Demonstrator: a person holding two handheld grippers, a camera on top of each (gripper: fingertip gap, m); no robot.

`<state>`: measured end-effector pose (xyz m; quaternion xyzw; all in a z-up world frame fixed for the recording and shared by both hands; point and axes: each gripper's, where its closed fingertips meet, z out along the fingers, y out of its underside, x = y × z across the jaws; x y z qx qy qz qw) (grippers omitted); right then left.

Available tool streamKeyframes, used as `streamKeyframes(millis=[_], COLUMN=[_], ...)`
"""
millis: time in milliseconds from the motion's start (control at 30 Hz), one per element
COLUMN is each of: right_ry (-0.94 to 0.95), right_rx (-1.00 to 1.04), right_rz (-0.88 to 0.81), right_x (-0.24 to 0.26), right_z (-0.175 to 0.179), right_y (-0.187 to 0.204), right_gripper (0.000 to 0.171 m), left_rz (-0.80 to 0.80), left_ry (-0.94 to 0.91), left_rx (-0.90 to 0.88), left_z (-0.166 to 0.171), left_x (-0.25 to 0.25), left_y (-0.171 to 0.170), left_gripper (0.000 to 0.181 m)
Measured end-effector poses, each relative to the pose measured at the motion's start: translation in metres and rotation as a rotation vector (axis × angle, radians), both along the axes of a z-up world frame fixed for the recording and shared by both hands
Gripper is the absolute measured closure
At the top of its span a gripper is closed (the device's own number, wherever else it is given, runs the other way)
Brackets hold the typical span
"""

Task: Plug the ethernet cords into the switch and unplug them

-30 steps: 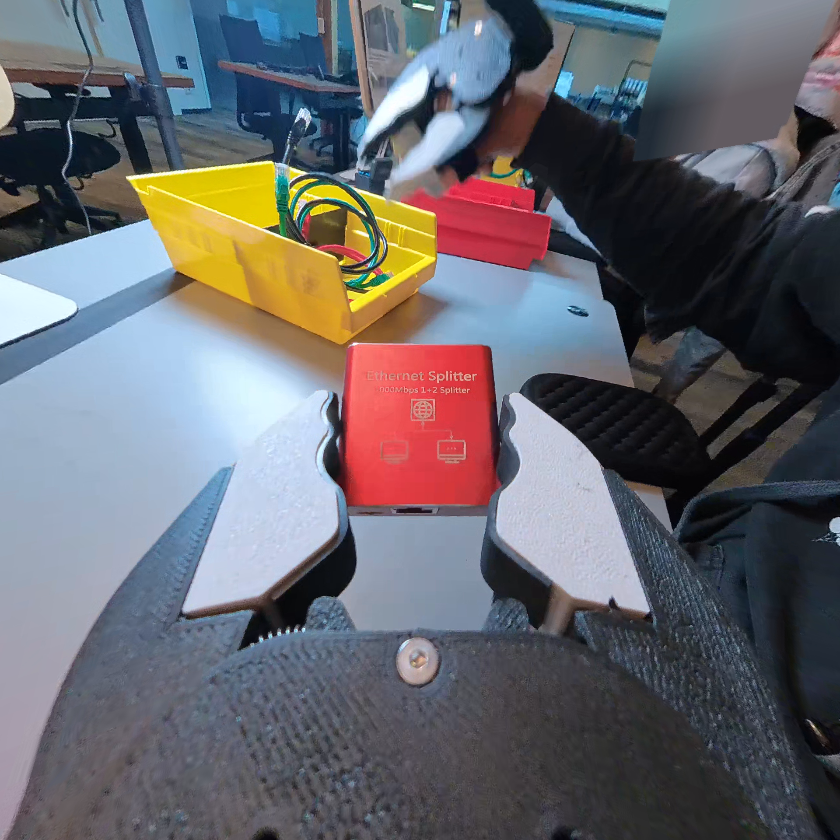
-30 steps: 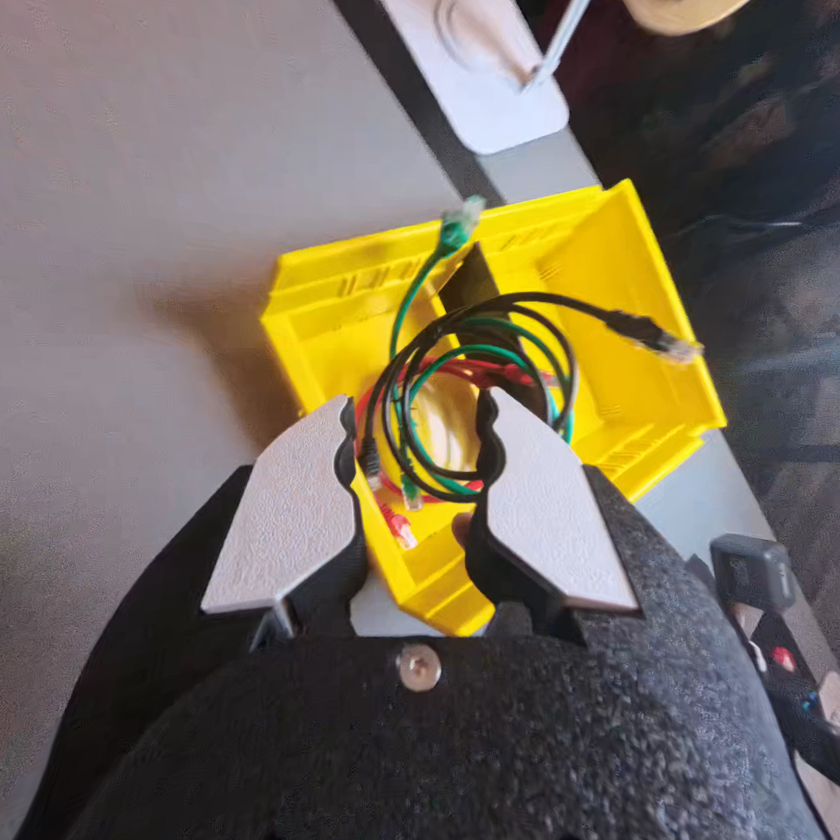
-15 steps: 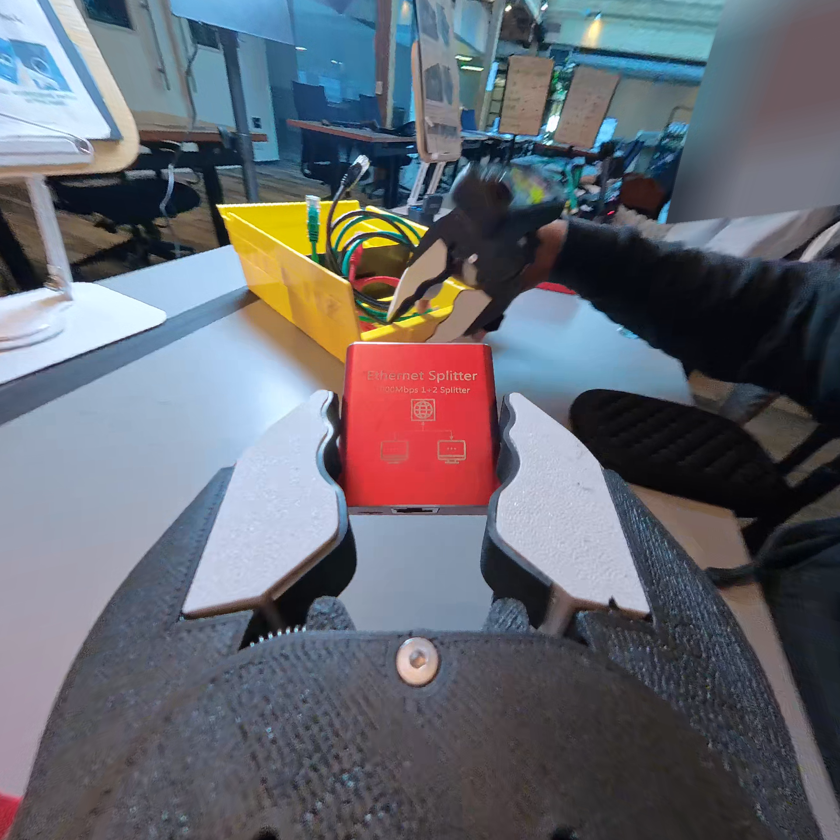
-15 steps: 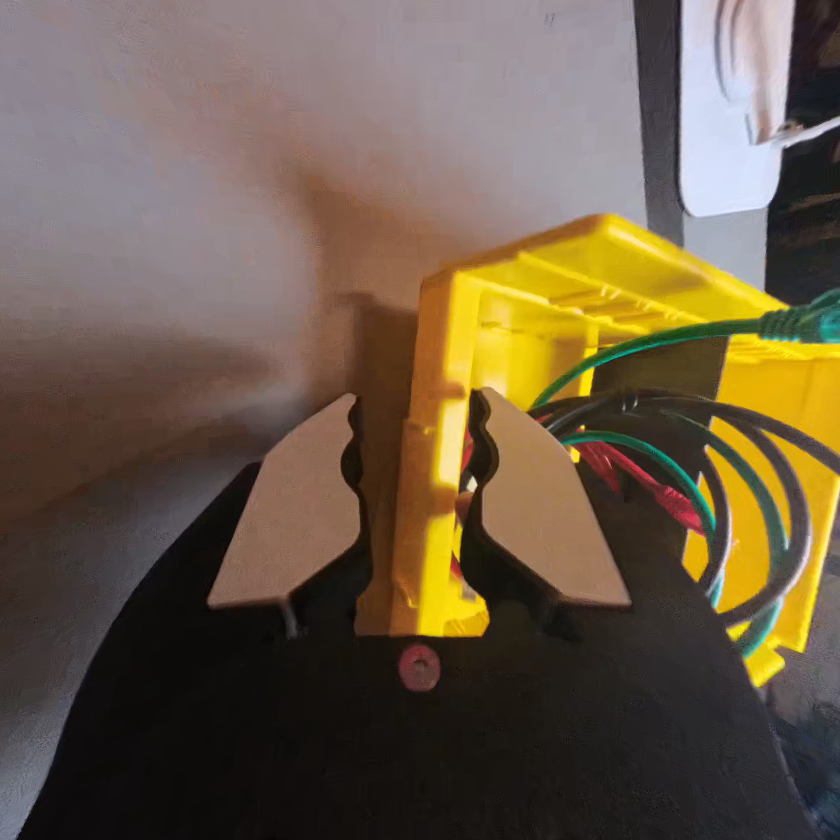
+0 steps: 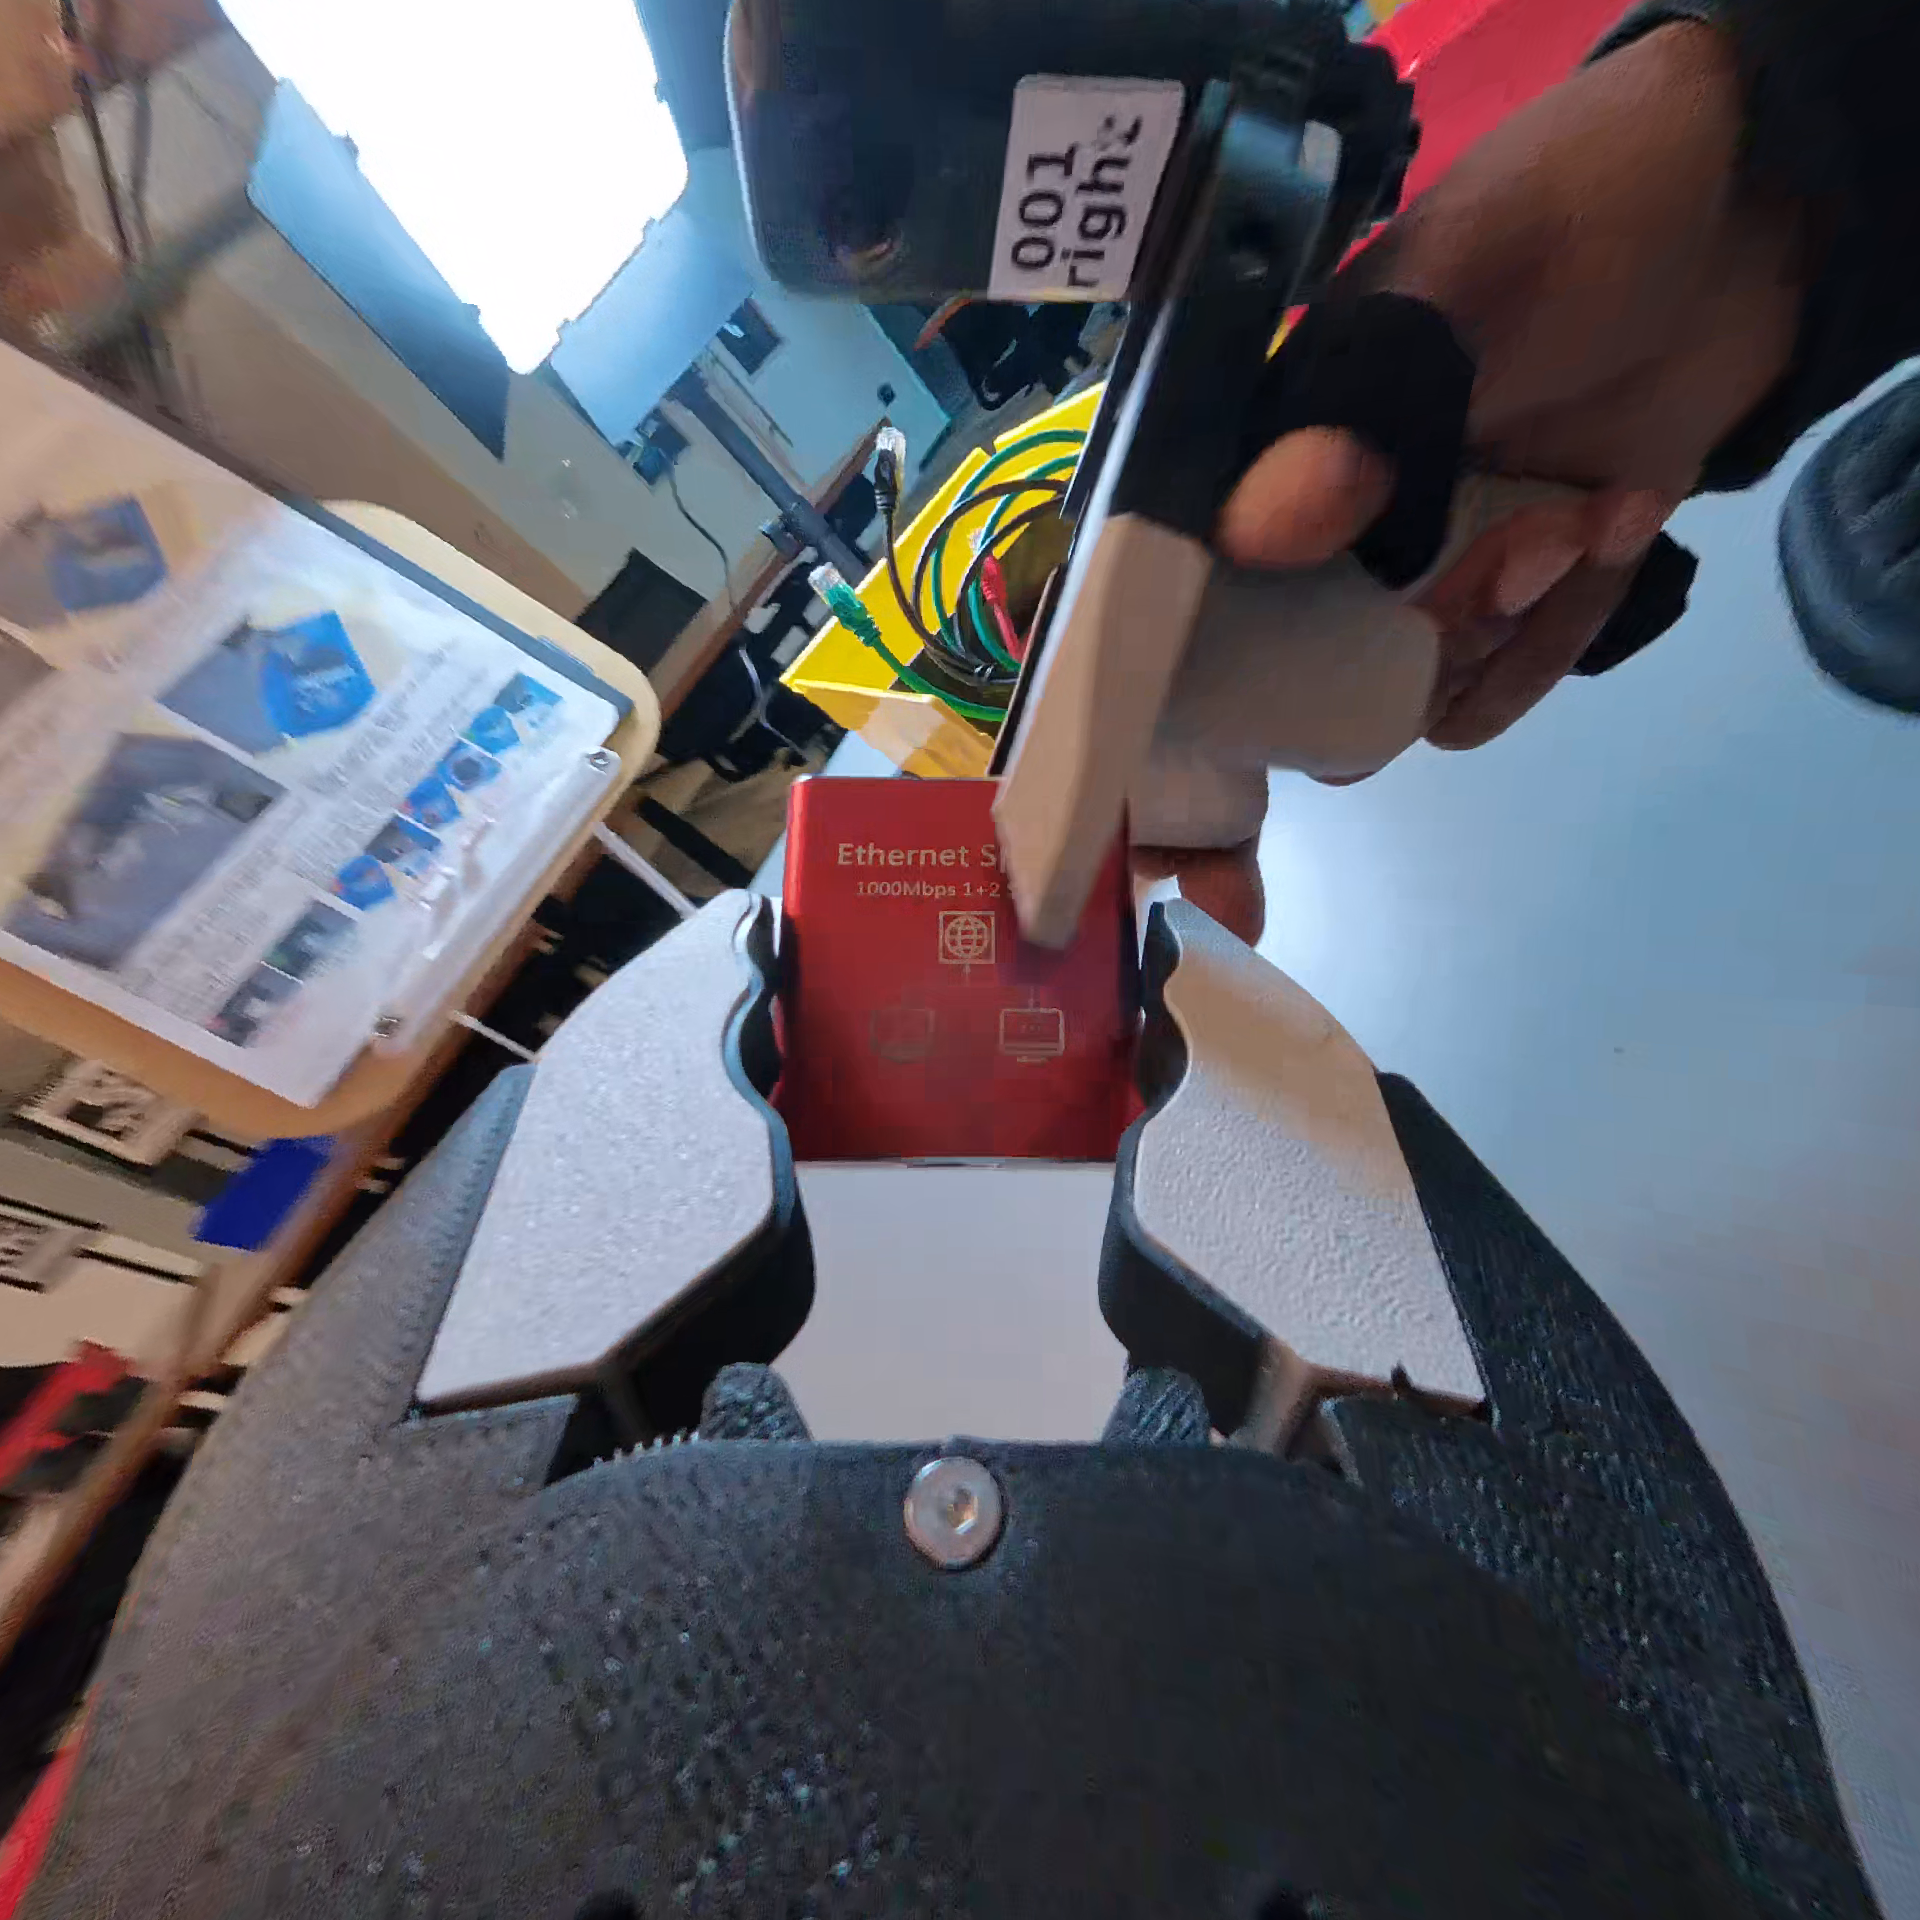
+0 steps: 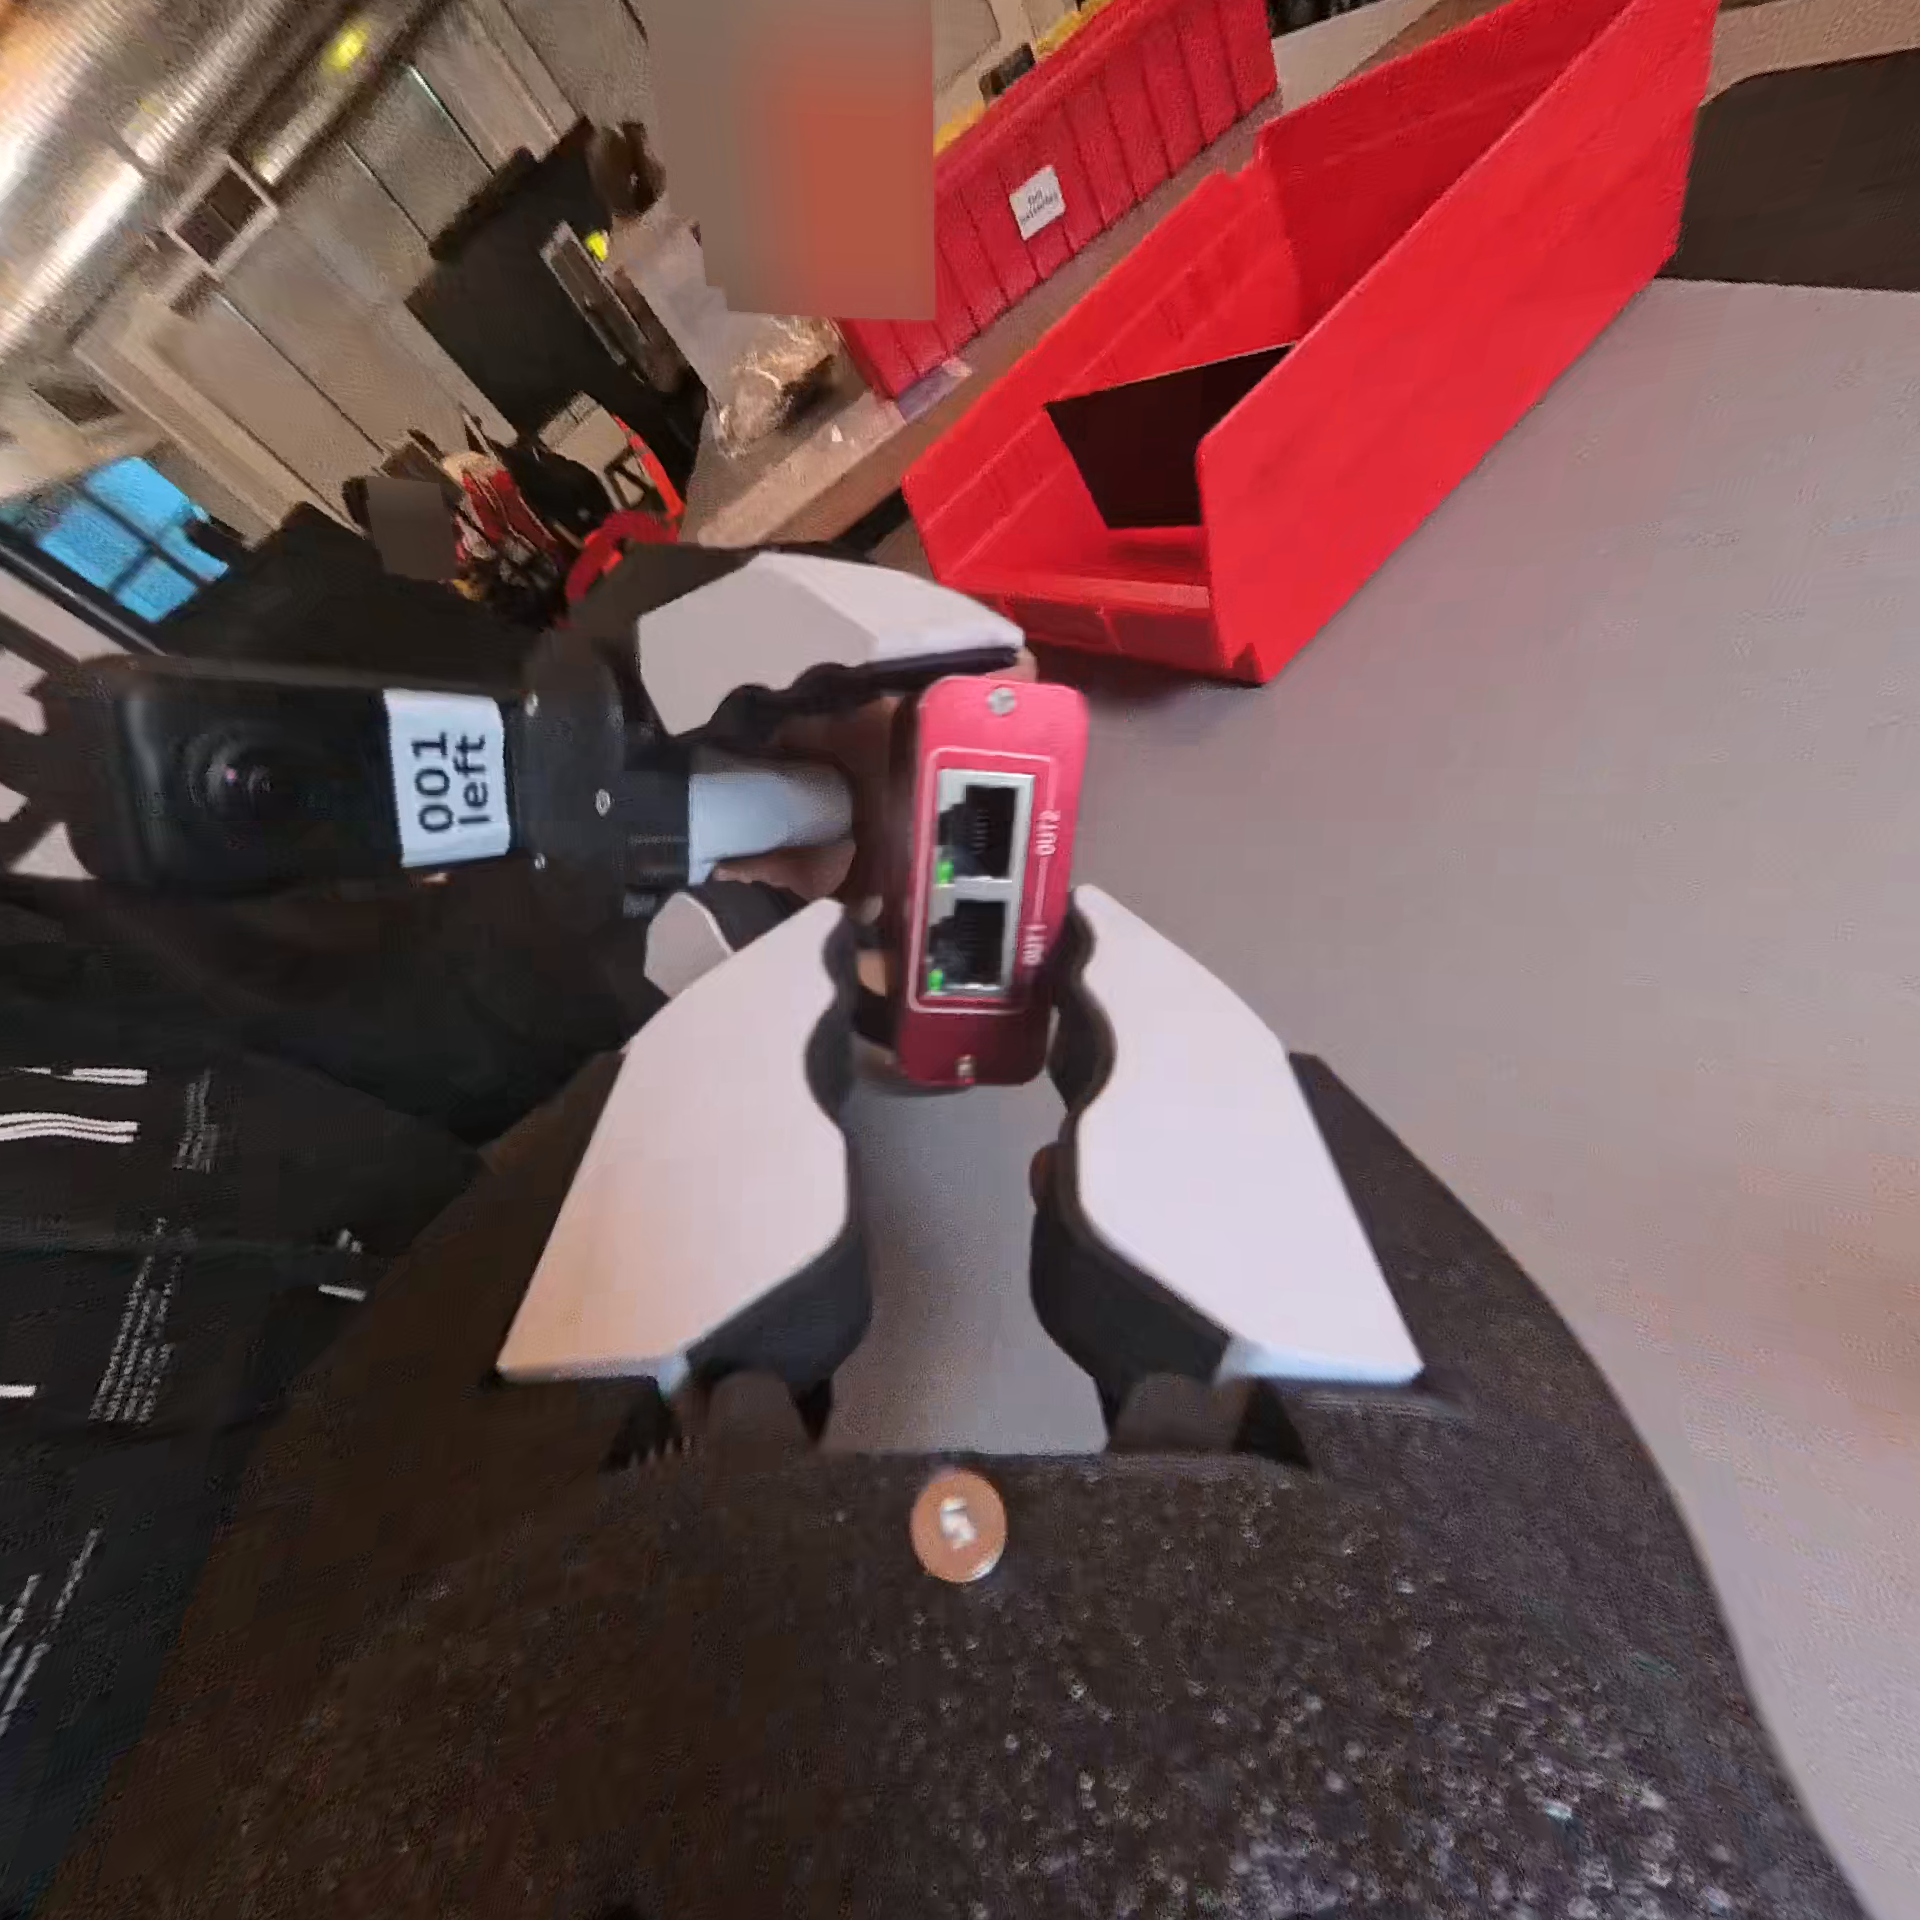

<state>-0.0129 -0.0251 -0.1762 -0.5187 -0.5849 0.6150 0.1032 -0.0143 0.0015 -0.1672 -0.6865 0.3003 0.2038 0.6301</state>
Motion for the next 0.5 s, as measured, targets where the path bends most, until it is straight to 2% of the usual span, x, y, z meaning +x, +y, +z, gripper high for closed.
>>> streamKeyframes(millis=[33,100,233,333,400,500], right_ry=[0.024,0.021,0.041,0.064,0.076,0.104], right_rx=[-0.027,-0.031,0.275,0.458,0.519,0.499], right_rz=[0.009,0.081,0.172,0.334,0.383,0.397], right_x=[-0.002,0.002,0.020,0.043,0.048,0.047], right_z=[0.002,0.001,-0.005,-0.001,0.003,0.008], right_y=[0.001,0.001,0.020,0.013,0.005,-0.002], right_gripper=[0.145,0.145,0.145,0.145,0.145,0.145], left_rz=[0.007,-0.034,-0.217,-0.401,-0.485,-0.531], left_ry=[0.029,-0.048,-0.464,-0.730,-0.769,-0.691], left_rx=[0.021,-0.006,-0.211,-0.373,-0.458,-0.470], left_z=[0.001,0.000,-0.009,-0.016,-0.025,-0.031], left_x=[0.000,0.005,0.016,0.027,0.040,0.055], left_y=[-0.001,-0.002,-0.009,-0.016,-0.022,-0.026], left_gripper=[0.114,0.114,0.122,0.129,0.134,0.155])
